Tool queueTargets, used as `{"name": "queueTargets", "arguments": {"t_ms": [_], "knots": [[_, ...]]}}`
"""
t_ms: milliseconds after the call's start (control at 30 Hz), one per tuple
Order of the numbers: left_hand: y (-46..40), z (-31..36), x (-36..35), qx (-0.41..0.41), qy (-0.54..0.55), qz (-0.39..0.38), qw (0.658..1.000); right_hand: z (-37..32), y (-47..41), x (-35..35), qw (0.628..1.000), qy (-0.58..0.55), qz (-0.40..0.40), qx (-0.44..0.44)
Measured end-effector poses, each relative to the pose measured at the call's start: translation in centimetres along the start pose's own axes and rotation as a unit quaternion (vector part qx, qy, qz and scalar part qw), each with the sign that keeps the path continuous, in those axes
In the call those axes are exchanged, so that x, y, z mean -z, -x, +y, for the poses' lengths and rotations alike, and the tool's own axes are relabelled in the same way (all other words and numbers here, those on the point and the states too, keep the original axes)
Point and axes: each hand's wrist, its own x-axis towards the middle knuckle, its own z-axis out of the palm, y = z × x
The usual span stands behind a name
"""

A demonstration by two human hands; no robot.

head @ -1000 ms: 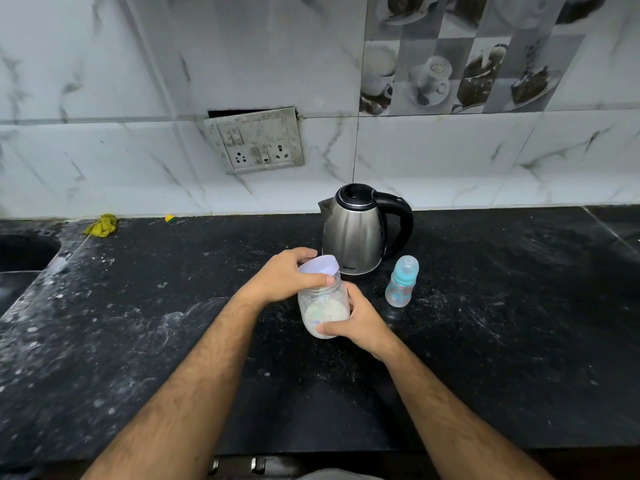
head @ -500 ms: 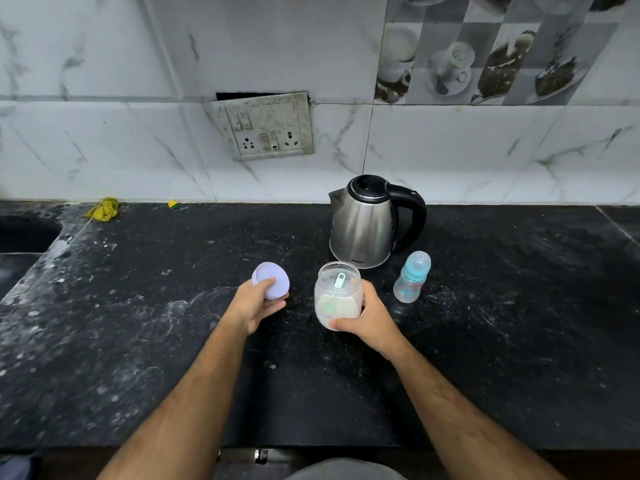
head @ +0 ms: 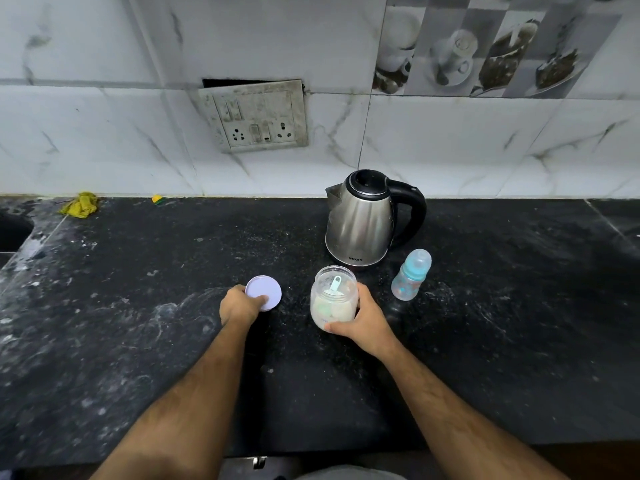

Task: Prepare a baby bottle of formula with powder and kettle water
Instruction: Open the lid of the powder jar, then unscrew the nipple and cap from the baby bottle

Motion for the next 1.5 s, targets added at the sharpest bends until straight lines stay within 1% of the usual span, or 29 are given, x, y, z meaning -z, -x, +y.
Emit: {"name": "queueTargets", "arguments": {"t_ms": [133,267,367,467,533,567,600,633,700,767,833,933,1100,1367,1433,1500], "knots": [[0.5,0.1,0.1,-0.012,-0.061,0.042,0.997,-0.3,-0.5,-0.2,1.000,0.020,-0.013,0.000],[0.5,0.0,0.0,-0.016,-0.083,0.041,0.996,-0.2,-1.0,-0.5,0.999,0.051,-0.006,0.003],[0.7,-0.2,0.3,-0.016,-0.073,0.041,0.996,-0.1,-1.2,-0.5,0.996,0.092,0.002,0.007],[1.3,-0.4,0.5,-0.027,-0.045,0.079,0.995,0.0,-1.3,-0.5,0.995,0.103,0.001,0.004],[2.1,-0.1,0.6,-0.066,-0.005,0.115,0.991,-0.1,-1.4,-0.5,0.995,0.099,0.001,0.007],[2.6,0.3,0.5,-0.096,0.022,0.115,0.988,-0.2,-1.5,-0.5,0.995,0.096,0.001,0.008],[3.1,0.7,0.4,-0.129,0.057,0.097,0.985,-0.4,-1.7,-0.6,0.996,0.094,0.000,0.009],[3.6,1.1,0.1,-0.153,0.101,0.059,0.981,-0.5,-1.8,-0.7,0.996,0.094,-0.001,0.009],[4.6,1.9,-0.6,-0.165,0.189,-0.050,0.967,-0.7,-2.2,-1.0,0.996,0.093,-0.005,0.011],[5.6,2.2,-1.2,-0.166,0.226,-0.137,0.950,-0.9,-2.4,-1.5,0.996,0.090,-0.014,0.013],[6.1,2.0,-1.4,-0.168,0.241,-0.171,0.941,-1.0,-2.6,-1.9,0.996,0.085,-0.023,0.016],[6.3,1.4,-1.2,-0.168,0.243,-0.171,0.940,-0.9,-3.1,-2.3,0.995,0.087,-0.032,0.028],[6.1,0.5,-0.6,-0.157,0.229,-0.171,0.945,-1.2,-3.3,-3.3,0.993,0.109,-0.052,0.010],[5.9,0.4,-0.6,-0.144,0.225,-0.168,0.949,-1.7,-3.5,-3.6,0.993,0.105,-0.055,0.002],[6.1,0.5,-0.7,-0.140,0.225,-0.163,0.950,-1.9,-3.7,-3.6,0.992,0.110,-0.065,0.001],[6.3,0.4,-0.7,-0.136,0.224,-0.139,0.955,-1.8,-3.7,-3.5,0.990,0.121,-0.074,-0.015]]}}
